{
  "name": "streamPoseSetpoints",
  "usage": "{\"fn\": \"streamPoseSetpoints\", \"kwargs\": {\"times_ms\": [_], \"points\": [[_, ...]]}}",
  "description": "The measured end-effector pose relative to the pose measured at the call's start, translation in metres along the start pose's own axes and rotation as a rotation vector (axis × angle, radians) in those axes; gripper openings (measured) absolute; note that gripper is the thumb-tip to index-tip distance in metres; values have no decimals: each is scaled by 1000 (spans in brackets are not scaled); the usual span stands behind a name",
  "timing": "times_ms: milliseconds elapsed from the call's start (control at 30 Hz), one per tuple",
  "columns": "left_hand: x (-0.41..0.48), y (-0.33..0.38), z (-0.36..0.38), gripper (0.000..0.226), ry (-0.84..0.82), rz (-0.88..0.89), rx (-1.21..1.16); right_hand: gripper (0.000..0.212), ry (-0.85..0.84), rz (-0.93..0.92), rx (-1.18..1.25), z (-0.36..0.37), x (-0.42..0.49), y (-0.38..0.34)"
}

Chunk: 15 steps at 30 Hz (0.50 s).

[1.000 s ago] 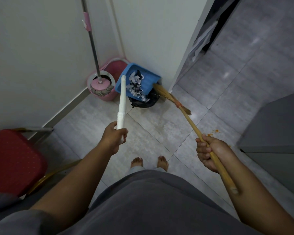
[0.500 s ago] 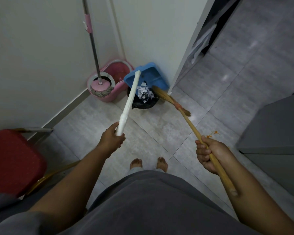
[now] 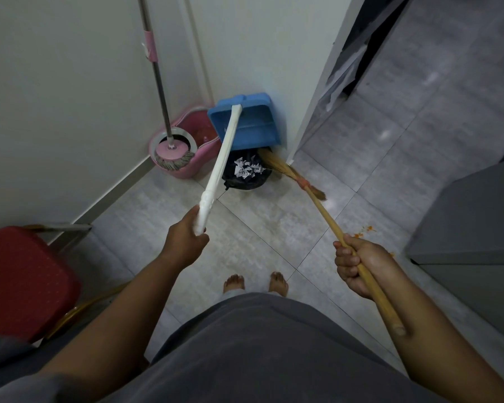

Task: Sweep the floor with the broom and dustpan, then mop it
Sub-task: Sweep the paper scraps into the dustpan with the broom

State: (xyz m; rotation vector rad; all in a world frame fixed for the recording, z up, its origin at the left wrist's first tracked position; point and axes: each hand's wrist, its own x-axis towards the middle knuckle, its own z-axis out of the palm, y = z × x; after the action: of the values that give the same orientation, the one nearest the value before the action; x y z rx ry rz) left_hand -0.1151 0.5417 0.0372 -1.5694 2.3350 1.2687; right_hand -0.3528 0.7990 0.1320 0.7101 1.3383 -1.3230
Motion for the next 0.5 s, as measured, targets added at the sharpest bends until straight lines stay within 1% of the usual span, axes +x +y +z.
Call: {"fn": "streamPoseSetpoints", "kwargs": {"times_ms": [300,400,500], "points": [[-5,-1,-4,74,9,-3,-2,29,3,2,-14,1,0,-2],[-7,7,-8,74,1,-36,-68,30,-6,10,-14,1,0,-3],[-13,23,-17,73,18,-41,-191,30,-10,10,-12,1,-1,-3]]}}
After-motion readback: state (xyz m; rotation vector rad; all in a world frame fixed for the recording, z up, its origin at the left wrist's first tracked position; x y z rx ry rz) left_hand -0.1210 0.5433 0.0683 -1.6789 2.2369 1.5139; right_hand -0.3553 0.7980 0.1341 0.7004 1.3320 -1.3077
